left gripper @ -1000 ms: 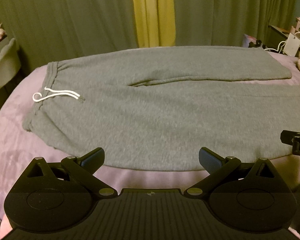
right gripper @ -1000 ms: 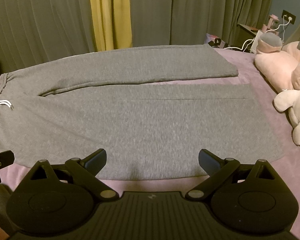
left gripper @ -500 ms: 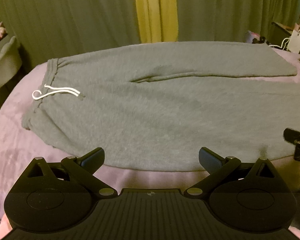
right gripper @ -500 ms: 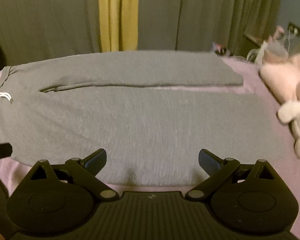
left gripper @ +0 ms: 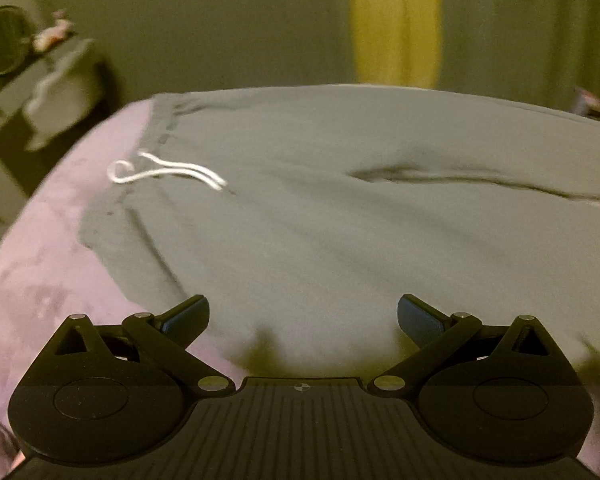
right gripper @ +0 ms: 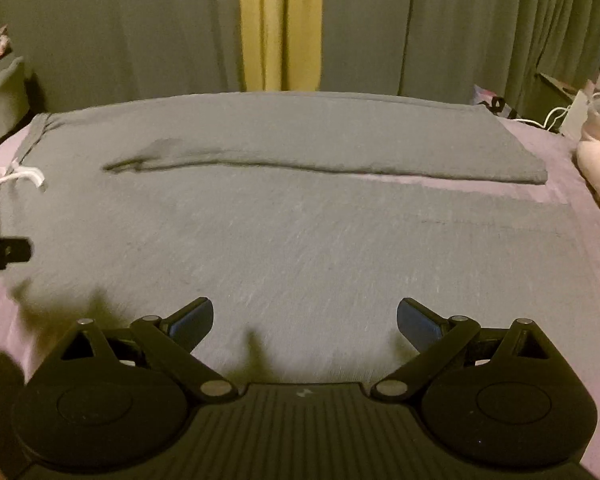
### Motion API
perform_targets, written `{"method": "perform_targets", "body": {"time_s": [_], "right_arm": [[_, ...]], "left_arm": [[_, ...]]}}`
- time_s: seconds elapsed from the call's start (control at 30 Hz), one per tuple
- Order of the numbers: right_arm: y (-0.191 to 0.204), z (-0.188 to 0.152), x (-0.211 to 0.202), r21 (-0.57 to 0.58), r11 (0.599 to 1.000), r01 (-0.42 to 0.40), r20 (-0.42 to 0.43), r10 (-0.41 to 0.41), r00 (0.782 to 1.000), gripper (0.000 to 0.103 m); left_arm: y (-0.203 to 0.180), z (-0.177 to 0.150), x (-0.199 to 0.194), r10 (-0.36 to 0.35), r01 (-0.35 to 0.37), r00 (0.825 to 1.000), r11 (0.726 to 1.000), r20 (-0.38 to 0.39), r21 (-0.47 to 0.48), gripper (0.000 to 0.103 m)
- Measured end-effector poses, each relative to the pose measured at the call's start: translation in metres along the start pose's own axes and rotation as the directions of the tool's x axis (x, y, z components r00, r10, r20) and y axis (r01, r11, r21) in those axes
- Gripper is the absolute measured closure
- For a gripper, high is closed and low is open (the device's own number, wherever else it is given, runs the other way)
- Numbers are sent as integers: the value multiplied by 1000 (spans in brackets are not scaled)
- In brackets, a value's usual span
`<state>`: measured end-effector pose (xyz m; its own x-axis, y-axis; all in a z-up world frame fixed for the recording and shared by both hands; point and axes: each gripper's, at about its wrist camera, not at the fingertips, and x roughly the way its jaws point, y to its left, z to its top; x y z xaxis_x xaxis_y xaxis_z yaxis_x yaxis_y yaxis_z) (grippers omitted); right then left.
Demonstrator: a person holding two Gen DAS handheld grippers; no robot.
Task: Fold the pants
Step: 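Move both tools toward the sweatpants, right tool to the leg hem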
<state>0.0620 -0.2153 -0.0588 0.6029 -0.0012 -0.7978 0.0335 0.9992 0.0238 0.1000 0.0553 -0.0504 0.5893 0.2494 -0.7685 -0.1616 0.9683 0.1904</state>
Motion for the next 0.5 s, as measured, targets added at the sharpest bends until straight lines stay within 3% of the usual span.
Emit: {"method": "perform_targets", "body": {"time_s": [0.17,0.3,0.37,0.5], "right_arm": [[-39,65,53,145,989,14,-36,-9,999,5],[-68,124,108,240,970,42,-76,-24,997,5],[-77,155,139,292,954,64,-78,-43,996,5],[-90,212,208,372,922,108,-105,-73,992,5]], "left_arm": [[10,22,51,108,-105,994,990,27,-90,0],[27,19,96,114,-123,992,966,-56,-226,0],[32,16,114,148,-171,983,955,-110,-244,0],[29,14,122,178,-195,980,950,-90,-243,0]]}}
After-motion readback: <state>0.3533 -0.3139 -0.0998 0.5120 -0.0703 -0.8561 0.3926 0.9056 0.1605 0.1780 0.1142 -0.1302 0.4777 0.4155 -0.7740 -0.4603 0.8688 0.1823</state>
